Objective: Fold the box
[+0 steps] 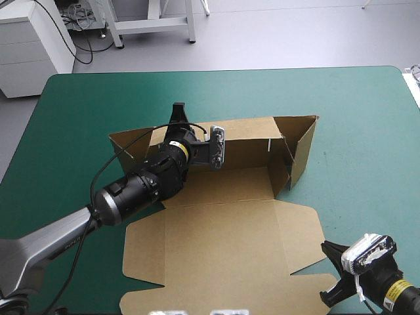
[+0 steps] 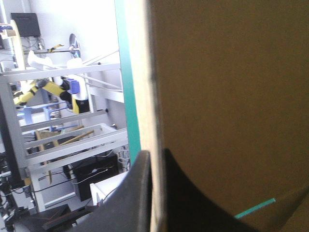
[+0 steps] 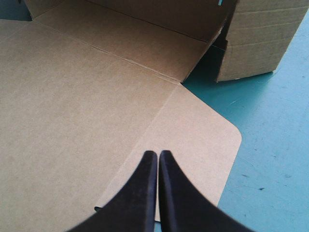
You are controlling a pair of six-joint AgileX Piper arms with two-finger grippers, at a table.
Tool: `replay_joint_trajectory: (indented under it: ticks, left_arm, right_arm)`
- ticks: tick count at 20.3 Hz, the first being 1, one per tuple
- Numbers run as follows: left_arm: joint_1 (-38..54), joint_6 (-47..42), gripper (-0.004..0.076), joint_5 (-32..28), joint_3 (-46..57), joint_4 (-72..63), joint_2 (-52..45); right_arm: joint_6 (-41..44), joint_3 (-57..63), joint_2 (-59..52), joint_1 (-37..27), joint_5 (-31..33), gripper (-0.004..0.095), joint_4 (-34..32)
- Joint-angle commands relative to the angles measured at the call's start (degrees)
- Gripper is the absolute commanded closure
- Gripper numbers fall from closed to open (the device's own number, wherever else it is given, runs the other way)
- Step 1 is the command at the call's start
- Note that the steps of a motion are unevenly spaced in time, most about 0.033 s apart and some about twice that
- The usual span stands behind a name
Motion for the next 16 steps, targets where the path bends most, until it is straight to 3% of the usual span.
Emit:
replay_joint_trajectory:
  ticks: [1, 5, 8, 10, 14, 16]
  left_arm:
    - [-2.4, -11.8, 0.0733, -4.8, 4.3, 8.0, -2.8]
    - [-5.1, -32.1, 0.0733, -6.1, 14.3, 29.3, -8.0]
    - [-5.1, -40.1, 0.0733, -5.6, 17.9, 38.2, -8.6]
    - [-5.1, -44.5, 0.0732, -6.1, 18.3, 40.3, -8.6]
    - [-5.1, -46.5, 0.0733, -5.8, 18.3, 42.6, -8.6]
    - [-5.1, -48.5, 0.0733, -5.8, 18.3, 42.8, -8.6]
  right_arm:
    - [0.5, -1.3, 0.5, -0.1, -4.1, 0.0920, -1.3]
    - [1.0, -1.3, 0.5, -0.1, -4.1, 0.0920, -2.2]
    - [3.1, -1.2, 0.5, -0.1, -4.1, 0.0912, -4.2]
    - [3.0, -1.2, 0.5, -0.1, -4.1, 0.0813, -4.2]
    - [3.1, -1.2, 0.5, -0.1, -4.1, 0.0424, -4.3]
    - [3.1, -1.2, 0.5, -0.1, -4.1, 0.0401, -4.3]
